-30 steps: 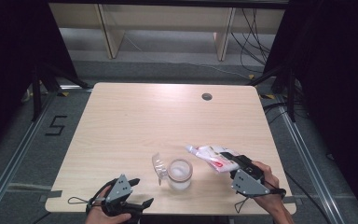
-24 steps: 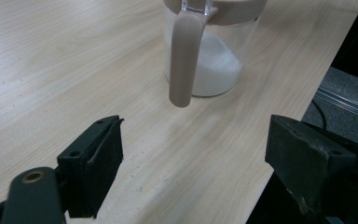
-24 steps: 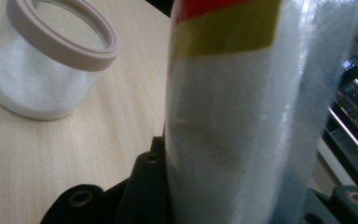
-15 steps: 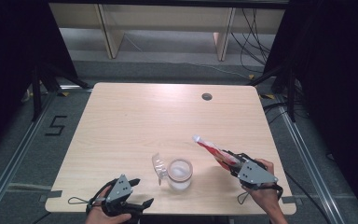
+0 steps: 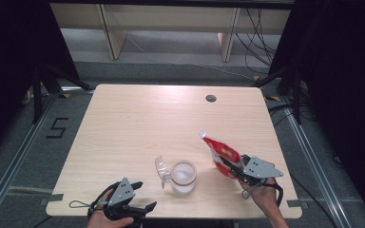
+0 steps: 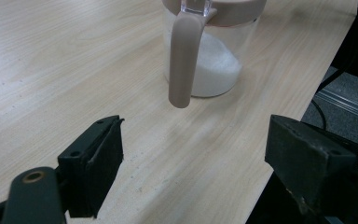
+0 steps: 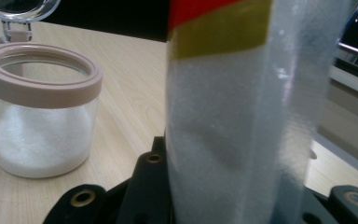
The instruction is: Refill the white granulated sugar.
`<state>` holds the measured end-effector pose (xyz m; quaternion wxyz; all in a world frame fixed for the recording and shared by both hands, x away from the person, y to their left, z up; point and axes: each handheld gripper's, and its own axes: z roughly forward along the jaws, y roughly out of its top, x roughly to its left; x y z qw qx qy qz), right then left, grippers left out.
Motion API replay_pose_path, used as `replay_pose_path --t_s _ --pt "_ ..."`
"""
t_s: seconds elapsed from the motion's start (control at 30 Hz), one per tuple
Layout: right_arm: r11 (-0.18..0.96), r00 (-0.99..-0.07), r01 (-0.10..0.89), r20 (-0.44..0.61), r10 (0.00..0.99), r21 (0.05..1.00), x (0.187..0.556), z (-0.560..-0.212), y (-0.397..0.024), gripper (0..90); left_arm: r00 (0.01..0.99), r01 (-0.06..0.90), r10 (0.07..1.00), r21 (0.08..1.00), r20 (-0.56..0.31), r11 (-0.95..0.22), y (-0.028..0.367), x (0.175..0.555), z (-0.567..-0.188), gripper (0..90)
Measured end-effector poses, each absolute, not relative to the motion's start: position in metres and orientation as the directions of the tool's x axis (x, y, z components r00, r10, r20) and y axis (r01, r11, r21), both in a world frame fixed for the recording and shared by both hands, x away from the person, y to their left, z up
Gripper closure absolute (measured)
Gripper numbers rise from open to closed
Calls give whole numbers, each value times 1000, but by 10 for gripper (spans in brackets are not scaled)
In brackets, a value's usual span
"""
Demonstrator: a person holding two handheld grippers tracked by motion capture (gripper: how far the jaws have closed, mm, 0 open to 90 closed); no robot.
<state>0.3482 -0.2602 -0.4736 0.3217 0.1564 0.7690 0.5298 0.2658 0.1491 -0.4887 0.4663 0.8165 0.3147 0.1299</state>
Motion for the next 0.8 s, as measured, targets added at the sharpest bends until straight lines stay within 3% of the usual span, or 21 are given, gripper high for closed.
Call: replay_pose_path --t_s 0.27,0.37,0.53,0.8 --pt "392 -744 -21 -276 609 920 350 -482 -261 771 767 394 636 844 -83 -365 149 266 -489 187" --pt "387 -738 -33 -283 612 921 351 -482 -262 770 773 385 630 843 -72 -376 150 266 -488 187" --pt "371 -736 47 -219 641 927 348 -482 -266 761 768 393 635 843 -81 -368 149 266 -488 187" --pt "341 -722 50 -202 662 939 346 -484 -277 759 769 388 635 844 -76 -369 150 266 -488 187"
